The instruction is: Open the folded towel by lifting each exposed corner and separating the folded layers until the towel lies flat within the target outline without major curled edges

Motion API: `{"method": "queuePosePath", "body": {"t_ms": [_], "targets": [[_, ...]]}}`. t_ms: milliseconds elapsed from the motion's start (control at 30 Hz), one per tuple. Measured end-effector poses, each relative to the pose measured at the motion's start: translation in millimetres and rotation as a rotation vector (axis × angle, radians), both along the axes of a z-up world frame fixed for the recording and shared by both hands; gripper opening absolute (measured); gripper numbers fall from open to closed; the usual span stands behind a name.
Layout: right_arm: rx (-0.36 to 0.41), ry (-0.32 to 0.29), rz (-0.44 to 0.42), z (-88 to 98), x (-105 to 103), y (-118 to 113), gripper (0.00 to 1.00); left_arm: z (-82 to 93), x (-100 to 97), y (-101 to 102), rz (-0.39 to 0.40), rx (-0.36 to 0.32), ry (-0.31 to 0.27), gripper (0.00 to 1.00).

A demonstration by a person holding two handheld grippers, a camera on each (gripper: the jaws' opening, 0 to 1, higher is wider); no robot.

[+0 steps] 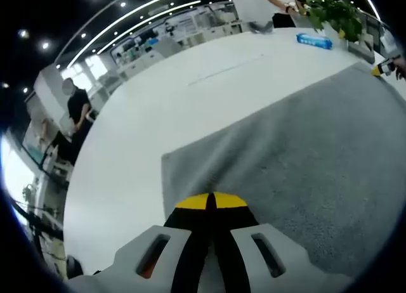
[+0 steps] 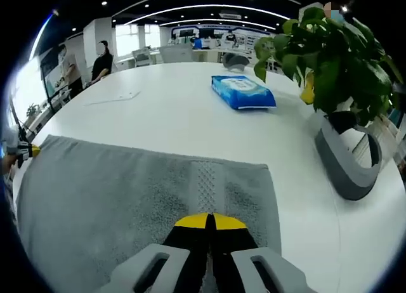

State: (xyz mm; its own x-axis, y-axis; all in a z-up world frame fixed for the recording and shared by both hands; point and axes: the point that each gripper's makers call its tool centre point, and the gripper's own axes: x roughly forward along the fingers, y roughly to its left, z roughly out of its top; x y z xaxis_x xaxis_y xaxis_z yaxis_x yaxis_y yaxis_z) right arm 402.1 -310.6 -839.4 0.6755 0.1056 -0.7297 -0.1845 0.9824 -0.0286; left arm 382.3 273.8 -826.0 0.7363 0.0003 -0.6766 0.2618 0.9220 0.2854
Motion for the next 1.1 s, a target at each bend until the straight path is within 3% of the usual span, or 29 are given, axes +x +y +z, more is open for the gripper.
{"method": "queuePosePath", "body": {"t_ms": [367, 533, 567, 600, 633, 667, 700, 733, 800, 900, 933, 967, 1100], "targets": [[-0.046, -0.031, 0.024, 1.7, 18, 7, 0.00, -0.1, 16.8, 7, -0.001, 0.030, 0.011, 0.00], [-0.089, -0.044, 0.089, 2.6, 18, 10, 0.00, -1.8, 16.3, 11, 0.137, -0.145, 0.034, 0.00], [-0.056, -0.076, 0.083, 6.8, 15, 12, 0.00, -2.1, 14.2, 10, 0.155, -0.179, 0.047, 0.00], [-0.055, -0.170, 0.107, 19.5, 18, 15, 0.00, 0.4, 8.6, 8, 0.222, -0.256, 0.064, 0.01], [-0.040, -0.263, 0.097, 36.5, 16, 15, 0.00, 10.4, 7.0, 9, 0.238, -0.279, 0.021, 0.01], [0.024, -0.291, 0.075, 47.5, 7, 19, 0.00, 24.2, 8.2, 6, 0.206, -0.288, -0.062, 0.01], [0.060, -0.293, 0.091, 52.0, -1, 24, 0.00, 33.1, 4.7, 3, 0.196, -0.304, -0.102, 0.02], [0.074, -0.266, 0.136, 53.3, -15, 27, 0.00, 40.6, -6.6, -1, 0.194, -0.336, -0.121, 0.02], [0.026, -0.255, 0.138, 54.2, -34, 19, 0.00, 40.4, -24.2, -5, 0.187, -0.343, -0.099, 0.02], [0.013, -0.234, 0.121, 51.5, -68, 5, 0.00, 27.6, -67.4, -5, 0.148, -0.260, -0.033, 0.01], [0.012, -0.210, 0.097, 47.2, -81, -2, 0.00, 25.3, -72.5, -5, 0.143, -0.246, -0.025, 0.01], [0.011, -0.187, 0.073, 42.9, -93, -8, 0.00, 16.7, -99.7, 1, 0.118, -0.156, 0.028, 0.01], [0.011, -0.097, 0.078, 22.1, -133, -13, 0.00, 16.6, -131.6, 3, 0.142, -0.160, 0.036, 0.01]]}}
